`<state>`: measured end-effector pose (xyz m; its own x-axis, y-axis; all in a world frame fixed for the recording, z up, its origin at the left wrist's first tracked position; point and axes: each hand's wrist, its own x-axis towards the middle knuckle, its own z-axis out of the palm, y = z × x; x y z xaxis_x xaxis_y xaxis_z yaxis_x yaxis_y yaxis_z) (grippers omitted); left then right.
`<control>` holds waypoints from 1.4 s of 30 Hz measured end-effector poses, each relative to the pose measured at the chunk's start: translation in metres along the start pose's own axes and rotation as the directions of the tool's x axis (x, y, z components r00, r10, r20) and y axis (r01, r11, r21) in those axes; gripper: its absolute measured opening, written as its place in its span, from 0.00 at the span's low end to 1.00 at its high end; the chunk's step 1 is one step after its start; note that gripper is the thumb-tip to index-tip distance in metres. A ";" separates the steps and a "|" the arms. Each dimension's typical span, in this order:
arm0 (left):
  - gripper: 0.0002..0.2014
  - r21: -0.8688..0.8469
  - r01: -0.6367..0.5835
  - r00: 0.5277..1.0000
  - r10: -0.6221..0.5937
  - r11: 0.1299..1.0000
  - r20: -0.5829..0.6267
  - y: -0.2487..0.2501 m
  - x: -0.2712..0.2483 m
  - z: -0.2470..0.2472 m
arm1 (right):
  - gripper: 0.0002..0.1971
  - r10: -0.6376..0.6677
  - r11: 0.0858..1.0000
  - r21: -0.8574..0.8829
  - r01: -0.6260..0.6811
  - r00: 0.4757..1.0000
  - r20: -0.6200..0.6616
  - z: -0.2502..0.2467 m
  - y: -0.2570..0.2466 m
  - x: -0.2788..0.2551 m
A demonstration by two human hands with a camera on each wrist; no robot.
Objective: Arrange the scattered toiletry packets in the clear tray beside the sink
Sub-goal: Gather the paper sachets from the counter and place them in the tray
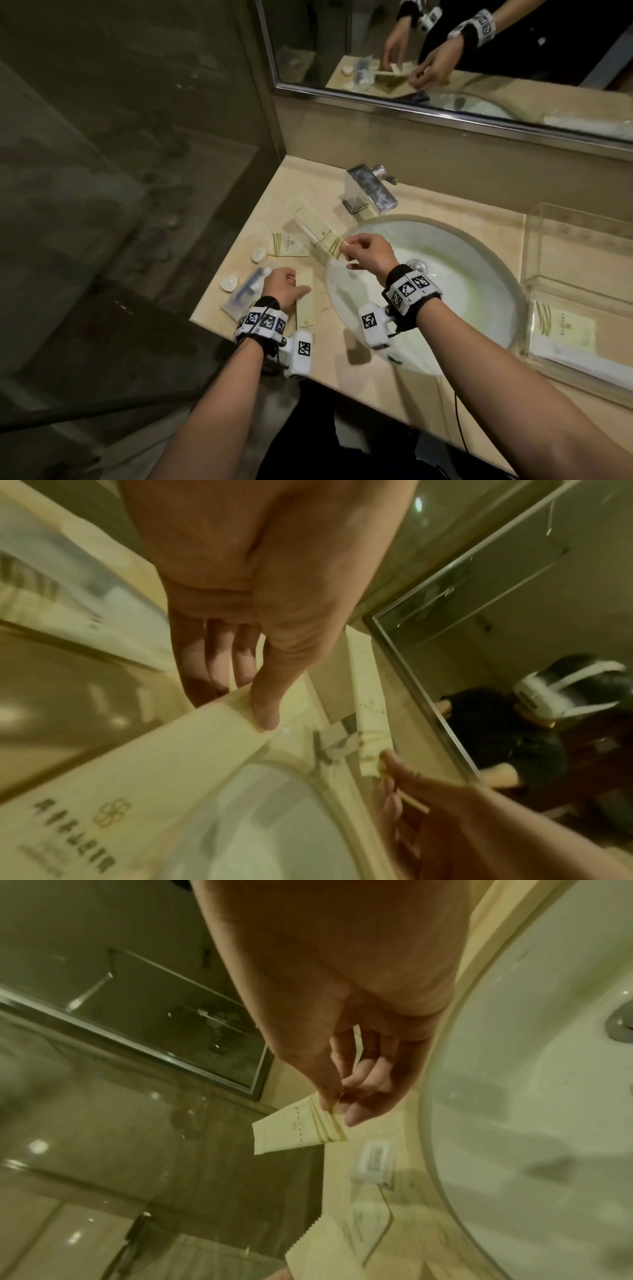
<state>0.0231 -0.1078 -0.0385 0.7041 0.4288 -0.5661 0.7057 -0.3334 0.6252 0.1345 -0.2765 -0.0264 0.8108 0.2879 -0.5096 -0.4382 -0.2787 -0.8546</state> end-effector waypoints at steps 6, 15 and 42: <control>0.13 -0.235 -0.143 0.988 0.126 0.961 -0.085 0.059 -0.024 0.005 | 0.10 -0.117 0.989 0.088 0.118 0.993 -0.017 -0.065 -0.017 -0.033; 0.16 -0.523 -0.273 0.945 0.327 0.808 0.012 0.153 -0.076 0.080 | 0.09 -0.140 0.957 0.223 0.187 0.967 -0.213 -0.206 0.012 -0.081; 0.12 -0.406 -0.145 0.892 0.297 0.902 0.342 0.198 -0.117 0.290 | 0.22 0.304 0.914 0.405 0.024 0.619 -0.724 -0.401 0.173 -0.131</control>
<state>0.1035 -0.4681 -0.0041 0.8646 -0.0037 -0.5025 0.5023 -0.0227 0.8644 0.1082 -0.7299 -0.0673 0.6499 -0.5695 -0.5034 -0.5379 0.1233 -0.8339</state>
